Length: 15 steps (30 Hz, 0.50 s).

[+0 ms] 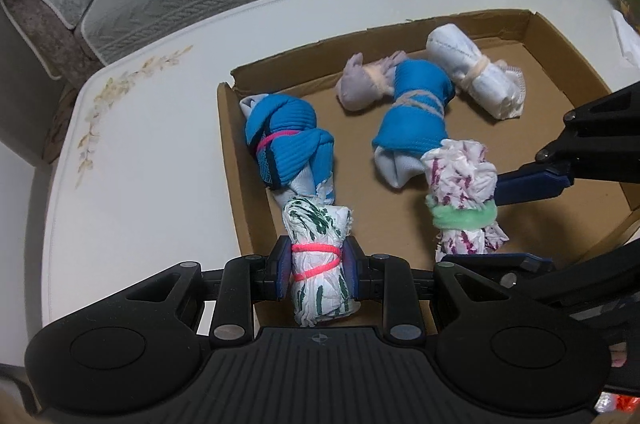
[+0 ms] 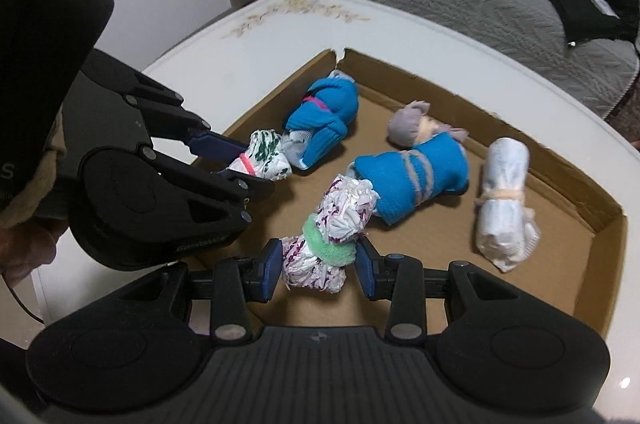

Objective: Organize objects
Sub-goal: 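Place both rolls in the tray and open both grippers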

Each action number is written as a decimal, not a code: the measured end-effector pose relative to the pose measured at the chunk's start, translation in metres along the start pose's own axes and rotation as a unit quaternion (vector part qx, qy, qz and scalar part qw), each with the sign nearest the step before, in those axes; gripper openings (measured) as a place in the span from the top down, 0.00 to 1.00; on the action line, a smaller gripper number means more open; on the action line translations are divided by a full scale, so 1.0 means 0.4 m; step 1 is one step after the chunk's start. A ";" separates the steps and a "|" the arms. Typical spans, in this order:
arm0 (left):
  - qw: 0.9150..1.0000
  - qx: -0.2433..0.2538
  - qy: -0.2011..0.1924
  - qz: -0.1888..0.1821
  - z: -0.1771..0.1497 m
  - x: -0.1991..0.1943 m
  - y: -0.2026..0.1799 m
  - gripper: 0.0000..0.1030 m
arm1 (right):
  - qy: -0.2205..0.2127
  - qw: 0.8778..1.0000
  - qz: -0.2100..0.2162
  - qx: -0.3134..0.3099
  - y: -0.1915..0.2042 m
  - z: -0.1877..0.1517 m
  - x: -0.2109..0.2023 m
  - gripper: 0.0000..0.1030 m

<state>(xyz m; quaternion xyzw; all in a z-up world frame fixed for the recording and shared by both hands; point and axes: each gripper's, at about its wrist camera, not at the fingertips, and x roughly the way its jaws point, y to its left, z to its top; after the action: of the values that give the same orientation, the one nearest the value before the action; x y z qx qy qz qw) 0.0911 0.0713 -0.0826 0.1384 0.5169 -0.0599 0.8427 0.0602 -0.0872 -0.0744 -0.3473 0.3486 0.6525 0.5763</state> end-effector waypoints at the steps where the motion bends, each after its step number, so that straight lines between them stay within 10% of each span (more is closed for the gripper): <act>1: 1.000 0.001 0.001 -0.001 0.000 0.004 0.000 0.68 | 0.002 1.000 -0.001 -0.002 0.001 0.000 0.003 0.65; 15: 1.000 0.011 -0.016 0.003 -0.008 0.038 -0.010 0.67 | 0.012 1.000 -0.007 -0.017 0.000 -0.005 0.041 0.65</act>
<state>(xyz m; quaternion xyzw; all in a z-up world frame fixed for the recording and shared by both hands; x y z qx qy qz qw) 0.0943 0.0692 -0.0983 0.1483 0.5026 -0.0652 0.8492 0.0589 -0.0806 -0.0896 -0.3674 0.3420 0.6499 0.5707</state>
